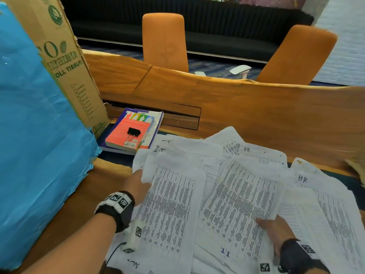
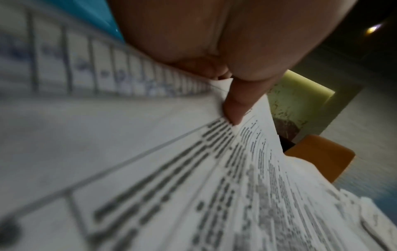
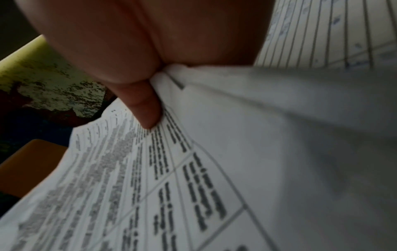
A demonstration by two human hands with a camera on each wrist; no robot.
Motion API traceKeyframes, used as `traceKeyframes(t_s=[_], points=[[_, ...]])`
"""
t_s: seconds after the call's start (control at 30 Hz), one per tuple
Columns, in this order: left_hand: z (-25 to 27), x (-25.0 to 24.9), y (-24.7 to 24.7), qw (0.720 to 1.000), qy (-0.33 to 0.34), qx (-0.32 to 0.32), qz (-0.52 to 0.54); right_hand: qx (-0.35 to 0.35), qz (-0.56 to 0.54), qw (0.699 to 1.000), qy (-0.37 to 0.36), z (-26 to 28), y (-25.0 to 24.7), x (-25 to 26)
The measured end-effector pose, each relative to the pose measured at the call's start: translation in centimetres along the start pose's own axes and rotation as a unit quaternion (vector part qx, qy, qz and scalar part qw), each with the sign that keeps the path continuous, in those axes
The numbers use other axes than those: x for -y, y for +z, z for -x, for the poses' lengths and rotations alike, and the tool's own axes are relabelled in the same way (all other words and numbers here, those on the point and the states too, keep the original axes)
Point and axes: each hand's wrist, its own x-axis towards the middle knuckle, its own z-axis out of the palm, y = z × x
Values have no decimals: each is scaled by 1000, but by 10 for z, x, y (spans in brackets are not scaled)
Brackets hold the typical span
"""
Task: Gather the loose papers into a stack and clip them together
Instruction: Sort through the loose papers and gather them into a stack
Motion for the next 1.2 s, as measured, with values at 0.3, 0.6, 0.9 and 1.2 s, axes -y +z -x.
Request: traceKeyframes(t_s=[0.3,0.6,0.9,1.2], points=[[59,-53,-93,982,171,-26,74,29,-41,996,-79,8,-9,51],[5,-69,-95,933,103,-30,344,138,50,986,-74,6,54,70],[-28,15,-33,998,-20,-30,50,112,114,987,-28,-3,64,35],[-2,-85,-130,961,206,-176,-47,-42,-39,990,-127,-17,31,71]])
